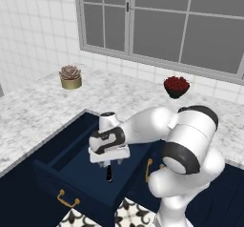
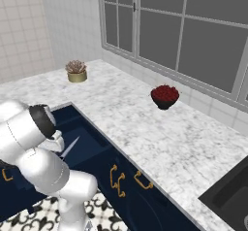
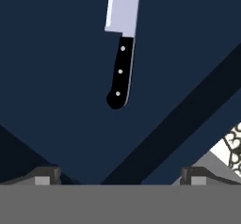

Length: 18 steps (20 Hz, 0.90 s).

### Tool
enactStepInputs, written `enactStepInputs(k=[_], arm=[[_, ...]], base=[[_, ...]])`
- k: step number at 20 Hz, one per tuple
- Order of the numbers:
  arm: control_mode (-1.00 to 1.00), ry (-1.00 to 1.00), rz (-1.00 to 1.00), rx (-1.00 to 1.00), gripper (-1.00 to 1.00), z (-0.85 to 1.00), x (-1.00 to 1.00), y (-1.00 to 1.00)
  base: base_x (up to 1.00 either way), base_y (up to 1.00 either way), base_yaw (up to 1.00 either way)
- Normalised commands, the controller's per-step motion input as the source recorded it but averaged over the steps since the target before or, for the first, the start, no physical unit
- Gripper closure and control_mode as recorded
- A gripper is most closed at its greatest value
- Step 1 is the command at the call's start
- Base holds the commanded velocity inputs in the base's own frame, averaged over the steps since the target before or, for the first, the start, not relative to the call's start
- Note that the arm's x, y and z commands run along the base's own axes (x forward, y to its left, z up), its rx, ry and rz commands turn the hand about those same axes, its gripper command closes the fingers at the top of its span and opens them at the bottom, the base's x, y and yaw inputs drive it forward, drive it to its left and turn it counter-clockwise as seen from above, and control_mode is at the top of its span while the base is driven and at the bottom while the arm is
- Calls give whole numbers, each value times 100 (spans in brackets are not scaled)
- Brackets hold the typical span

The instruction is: Pick up the knife from the drawer and place it on the cutting board. Then place the meat from the plate to the cutting board.

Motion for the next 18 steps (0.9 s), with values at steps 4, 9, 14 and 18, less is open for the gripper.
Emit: enactStepInputs(k=[4, 9, 14, 18], arm=[[-100, 0, 0, -1, -100, -39, 31, 4], [-100, 0, 0, 0, -100, -37, 27, 2], [-100, 0, 0, -3, -100, -34, 13, 12], [-100, 0, 0, -1, -100, -37, 12, 3]], base=[[0, 0, 0], [0, 0, 0], [0, 0, 0], [0, 0, 0]])
